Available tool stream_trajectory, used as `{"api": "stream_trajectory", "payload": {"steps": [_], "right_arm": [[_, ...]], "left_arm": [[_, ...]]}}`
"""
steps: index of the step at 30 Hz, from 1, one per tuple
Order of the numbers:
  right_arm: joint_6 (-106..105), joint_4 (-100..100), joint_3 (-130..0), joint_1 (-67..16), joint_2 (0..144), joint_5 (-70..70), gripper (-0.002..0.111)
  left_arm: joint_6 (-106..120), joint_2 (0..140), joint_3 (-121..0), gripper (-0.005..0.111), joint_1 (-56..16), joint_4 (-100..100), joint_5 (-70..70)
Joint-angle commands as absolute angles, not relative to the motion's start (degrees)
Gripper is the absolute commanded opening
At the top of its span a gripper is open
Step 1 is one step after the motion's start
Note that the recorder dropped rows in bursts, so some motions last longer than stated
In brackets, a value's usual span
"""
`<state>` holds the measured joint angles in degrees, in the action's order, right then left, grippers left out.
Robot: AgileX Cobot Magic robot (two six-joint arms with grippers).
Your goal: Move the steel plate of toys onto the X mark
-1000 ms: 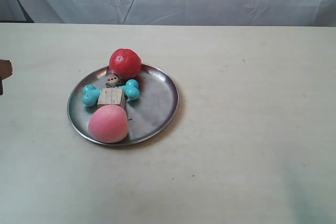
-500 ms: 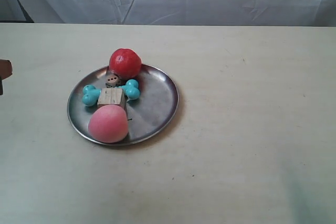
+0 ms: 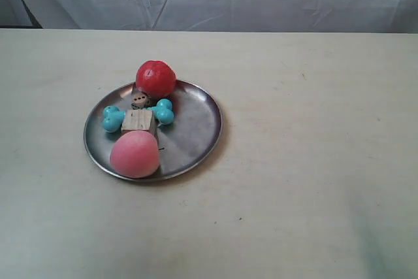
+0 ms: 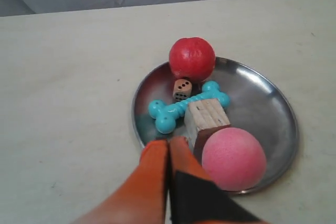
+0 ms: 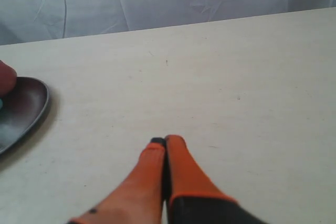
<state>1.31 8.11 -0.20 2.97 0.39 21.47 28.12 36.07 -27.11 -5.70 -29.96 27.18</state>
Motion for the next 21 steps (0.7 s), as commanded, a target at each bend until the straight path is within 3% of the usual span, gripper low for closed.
{"api": "stream_trajectory", "payload": {"steps": [1, 9, 21], "right_arm": [[1.1, 8.24, 0.0, 3.33, 0.0, 20.93, 0.0], [1.1, 9.57, 0.0, 3.33, 0.0, 20.93, 0.0], [1.1, 9.49, 0.0, 3.33, 0.0, 20.63, 0.0]], "left_arm": [[15.71, 23.53, -18.85, 0.0, -5.81, -21.32, 21.76], [10.49, 1.11, -7.1, 0.0, -5.81, -15.76, 20.55], [-3.1, 0.0, -2.99, 0.0, -4.57, -5.76, 22.39]]}}
